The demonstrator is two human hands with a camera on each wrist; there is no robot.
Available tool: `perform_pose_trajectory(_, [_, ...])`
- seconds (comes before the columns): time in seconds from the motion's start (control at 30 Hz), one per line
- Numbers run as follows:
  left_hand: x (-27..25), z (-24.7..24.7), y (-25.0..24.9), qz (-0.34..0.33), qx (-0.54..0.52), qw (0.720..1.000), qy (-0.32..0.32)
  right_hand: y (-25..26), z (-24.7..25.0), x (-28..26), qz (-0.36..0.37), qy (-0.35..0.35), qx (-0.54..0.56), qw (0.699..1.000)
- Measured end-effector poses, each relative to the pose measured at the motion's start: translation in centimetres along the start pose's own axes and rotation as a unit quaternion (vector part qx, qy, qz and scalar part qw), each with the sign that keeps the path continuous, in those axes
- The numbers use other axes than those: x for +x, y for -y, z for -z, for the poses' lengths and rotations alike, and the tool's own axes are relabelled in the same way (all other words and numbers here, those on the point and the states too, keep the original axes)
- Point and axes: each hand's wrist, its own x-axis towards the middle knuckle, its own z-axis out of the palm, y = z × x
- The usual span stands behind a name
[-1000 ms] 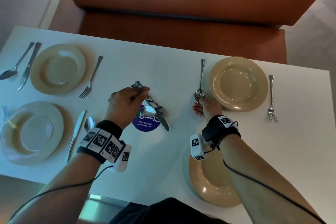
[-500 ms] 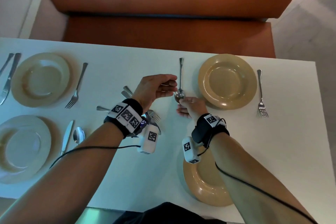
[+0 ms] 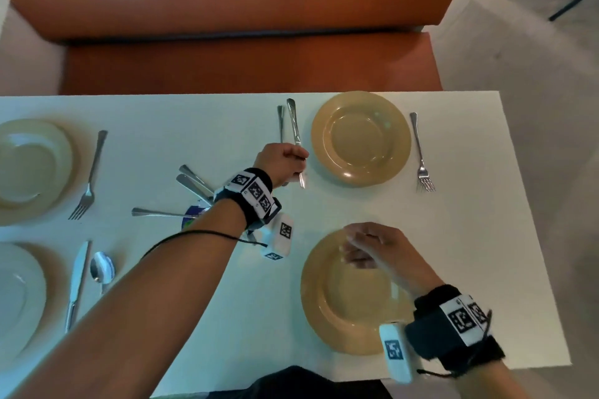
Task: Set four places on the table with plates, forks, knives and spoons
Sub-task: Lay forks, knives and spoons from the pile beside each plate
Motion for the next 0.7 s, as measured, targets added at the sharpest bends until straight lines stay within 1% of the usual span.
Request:
perform_pose_trajectory(0.1, [0.9, -1.3, 0.3, -0.007, 0.058, 0.998, -0.036, -1.8, 3.6, -3.1, 0.014, -0.062, 0.019, 0.998])
perform_pose_trajectory(0.23, [1.4, -2.8, 0.8, 0.001, 0.109, 0.992, -0.07, -4.6, 7.5, -5.9, 0.019, -0.114, 0.053, 0.992])
perform_pose_trajectory(0.4, [1.5, -4.8, 0.4, 0.007, 0.211, 0.969, -0.128, -8.1, 10.5, -8.0, -0.009, -0.121, 0.094, 0.988])
perform_pose_trajectory(0.5, [1.4, -5.8, 0.0, -0.006, 0.258, 0.953, -0.16, -9.5, 11.6, -8.9, -0.021, -0.113, 0.104, 0.988])
perform_pose_trajectory(0.57, [1.6, -6.2, 0.1, -0.006, 0.288, 0.944, -0.164, -10.2, 12.1, -9.1, -0.024, -0.121, 0.104, 0.987])
perform_pose_trajectory(0.7, [2.4, -6.7, 0.5, 0.014, 0.336, 0.927, -0.168, -11.5, 13.2, -9.1, -0.027, -0.129, 0.106, 0.986])
